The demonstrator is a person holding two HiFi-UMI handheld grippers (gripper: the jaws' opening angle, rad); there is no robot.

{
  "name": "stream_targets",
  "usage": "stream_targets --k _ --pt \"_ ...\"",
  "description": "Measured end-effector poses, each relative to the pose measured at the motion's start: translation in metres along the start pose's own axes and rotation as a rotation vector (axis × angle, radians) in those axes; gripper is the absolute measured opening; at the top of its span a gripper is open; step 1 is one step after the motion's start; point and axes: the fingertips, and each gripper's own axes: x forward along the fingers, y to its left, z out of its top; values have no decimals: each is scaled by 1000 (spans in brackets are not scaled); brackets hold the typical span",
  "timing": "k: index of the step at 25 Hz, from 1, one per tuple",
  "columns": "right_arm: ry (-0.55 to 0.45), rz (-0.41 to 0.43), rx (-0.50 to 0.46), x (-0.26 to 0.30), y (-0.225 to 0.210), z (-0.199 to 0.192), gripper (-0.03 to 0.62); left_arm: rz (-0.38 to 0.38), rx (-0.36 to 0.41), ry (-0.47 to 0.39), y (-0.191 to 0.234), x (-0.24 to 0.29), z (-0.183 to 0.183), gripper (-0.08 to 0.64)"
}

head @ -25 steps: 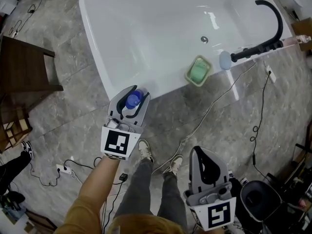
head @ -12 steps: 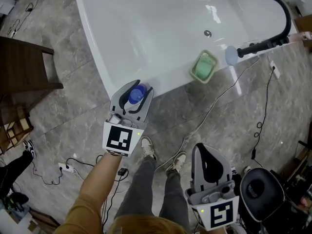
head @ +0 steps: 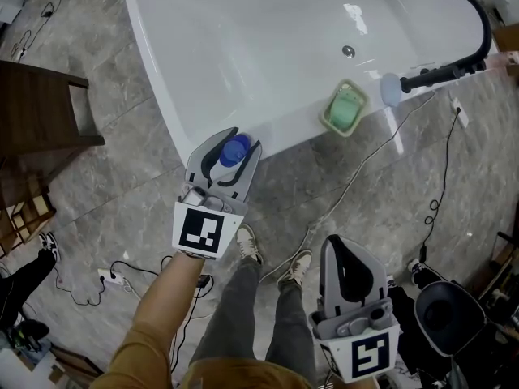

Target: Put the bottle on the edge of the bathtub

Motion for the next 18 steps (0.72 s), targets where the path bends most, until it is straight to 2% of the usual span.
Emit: stream_targets --k 18 --pt "-4 -6 30 -1 -2 -4 -5 -36 -1 -28 -1 3 1 158"
